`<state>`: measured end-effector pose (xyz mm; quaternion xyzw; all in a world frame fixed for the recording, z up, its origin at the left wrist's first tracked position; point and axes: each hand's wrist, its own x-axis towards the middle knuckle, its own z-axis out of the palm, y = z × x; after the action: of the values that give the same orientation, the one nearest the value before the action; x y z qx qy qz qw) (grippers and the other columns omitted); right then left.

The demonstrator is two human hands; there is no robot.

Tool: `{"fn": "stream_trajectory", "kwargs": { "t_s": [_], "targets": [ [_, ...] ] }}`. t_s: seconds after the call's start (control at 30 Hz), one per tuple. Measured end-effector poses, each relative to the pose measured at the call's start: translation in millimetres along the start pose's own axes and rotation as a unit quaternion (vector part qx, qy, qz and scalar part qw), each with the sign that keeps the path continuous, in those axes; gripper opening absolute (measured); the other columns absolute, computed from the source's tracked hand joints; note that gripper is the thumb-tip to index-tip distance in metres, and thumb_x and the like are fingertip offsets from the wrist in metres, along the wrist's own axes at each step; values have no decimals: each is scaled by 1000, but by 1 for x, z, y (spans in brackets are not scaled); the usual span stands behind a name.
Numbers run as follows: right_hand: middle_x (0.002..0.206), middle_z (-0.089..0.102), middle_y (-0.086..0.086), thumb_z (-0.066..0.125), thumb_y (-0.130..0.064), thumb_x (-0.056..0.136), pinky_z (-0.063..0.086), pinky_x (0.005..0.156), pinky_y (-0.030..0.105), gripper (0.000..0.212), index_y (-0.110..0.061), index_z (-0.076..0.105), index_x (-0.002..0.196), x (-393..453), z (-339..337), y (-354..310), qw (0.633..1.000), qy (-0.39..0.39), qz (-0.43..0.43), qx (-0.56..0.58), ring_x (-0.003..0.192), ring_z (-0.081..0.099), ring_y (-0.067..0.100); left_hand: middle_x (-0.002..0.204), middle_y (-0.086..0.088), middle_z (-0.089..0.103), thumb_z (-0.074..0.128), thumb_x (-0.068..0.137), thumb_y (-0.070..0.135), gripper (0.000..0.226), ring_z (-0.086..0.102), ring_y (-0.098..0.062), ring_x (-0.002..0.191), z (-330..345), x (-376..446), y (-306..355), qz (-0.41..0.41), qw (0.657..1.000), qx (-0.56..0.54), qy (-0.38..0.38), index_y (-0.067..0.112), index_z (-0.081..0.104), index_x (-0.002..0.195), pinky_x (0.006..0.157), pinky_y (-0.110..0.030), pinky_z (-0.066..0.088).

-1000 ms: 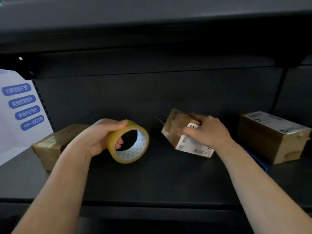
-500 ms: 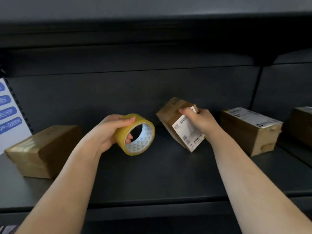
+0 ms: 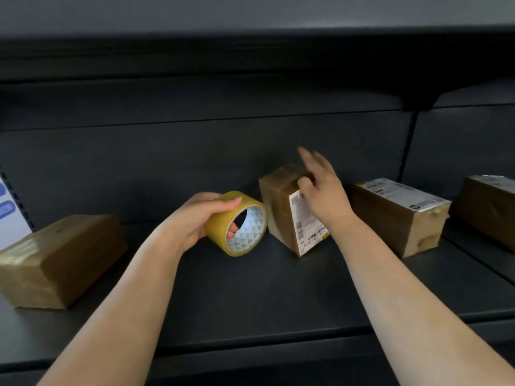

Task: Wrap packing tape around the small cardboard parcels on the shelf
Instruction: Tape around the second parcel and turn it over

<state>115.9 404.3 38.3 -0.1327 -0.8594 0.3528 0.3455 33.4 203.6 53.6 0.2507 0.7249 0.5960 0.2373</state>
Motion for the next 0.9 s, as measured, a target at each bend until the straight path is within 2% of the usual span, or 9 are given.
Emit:
{"fn": "stream_trajectory", "kwargs": {
  "t_s": [0.07, 0.17, 0.23, 0.3, 0.47, 0.6, 0.73, 0.83, 0.9],
  "targets": [
    [154, 22, -10, 34, -21, 96, 17, 114, 51, 45, -39, 44, 136, 5, -3, -4, 983, -21, -69, -171, 144, 13, 19, 50, -2, 66, 63, 84, 22, 14, 64, -11, 48, -3, -1, 1, 1, 1000, -5, -4, 10, 63, 89, 48, -24, 55],
    [147, 38, -13, 29, -27, 97, -3, 114, 57, 41, -38, 47, 133, 14, -10, -9, 958, -97, -69, -260, 142, 18, 12, 51, -3, 67, 63, 83, 22, 14, 65, -12, 49, -5, -2, 1, 7, 1000, -9, -6, 9, 63, 89, 49, -24, 56],
    [144, 42, -11, 36, -52, 91, 9, 113, 56, 44, -40, 43, 133, 15, -16, -9, 952, -132, -55, -269, 138, 28, 17, 51, -3, 67, 63, 84, 21, 13, 65, -12, 49, -4, -2, 1, 14, 1000, -15, -8, 9, 63, 89, 51, -25, 57],
    [139, 46, -10, 52, -73, 72, 33, 104, 48, 71, -41, 38, 134, 13, -21, -7, 944, -163, -46, -284, 130, 35, 23, 52, -4, 67, 63, 85, 21, 13, 65, -12, 49, 0, -1, 0, 20, 1000, -21, -12, 9, 63, 89, 52, -25, 57],
    [122, 62, -6, 62, -59, 74, 48, 91, 38, 65, -36, 46, 133, 17, -18, 12, 969, -90, -41, -224, 111, 57, 20, 66, -7, 72, 69, 80, 28, 26, 68, -16, 61, 16, 8, -1, 45, 999, 23, -6, 4, 69, 89, 68, -31, 56],
    [128, 59, -11, 61, -58, 68, 48, 92, 39, 66, -38, 51, 130, 12, -12, 13, 982, -54, -21, -177, 116, 54, 20, 58, -5, 69, 71, 77, 32, 28, 66, -15, 54, 11, 8, 3, 51, 998, 24, 15, 5, 69, 83, 56, -26, 56],
    [129, 58, -15, 50, -64, 59, 49, 92, 40, 73, -40, 53, 128, 5, -6, 9, 986, -30, -24, -163, 118, 53, 21, 50, -7, 65, 62, 76, 19, 17, 64, -14, 46, -11, -2, -8, 67, 990, -105, -72, 6, 58, 87, 52, -25, 56],
    [116, 65, -10, 60, -56, 69, 50, 85, 34, 60, -38, 56, 126, 5, -4, 8, 990, -11, 4, -141, 108, 57, 16, 47, -10, 62, 65, 80, 14, 9, 61, -16, 41, -14, -9, -16, 68, 984, -141, -86, 6, 62, 81, 46, -25, 53],
    [100, 68, -6, 63, -46, 76, 50, 77, 30, 49, -34, 60, 123, 6, -7, 9, 993, 7, 45, -108, 94, 61, 13, 42, -7, 59, 62, 84, 24, 15, 57, -14, 36, -7, -15, -16, 30, 997, -62, -45, 8, 64, 83, 41, -23, 50]
  ]
}}
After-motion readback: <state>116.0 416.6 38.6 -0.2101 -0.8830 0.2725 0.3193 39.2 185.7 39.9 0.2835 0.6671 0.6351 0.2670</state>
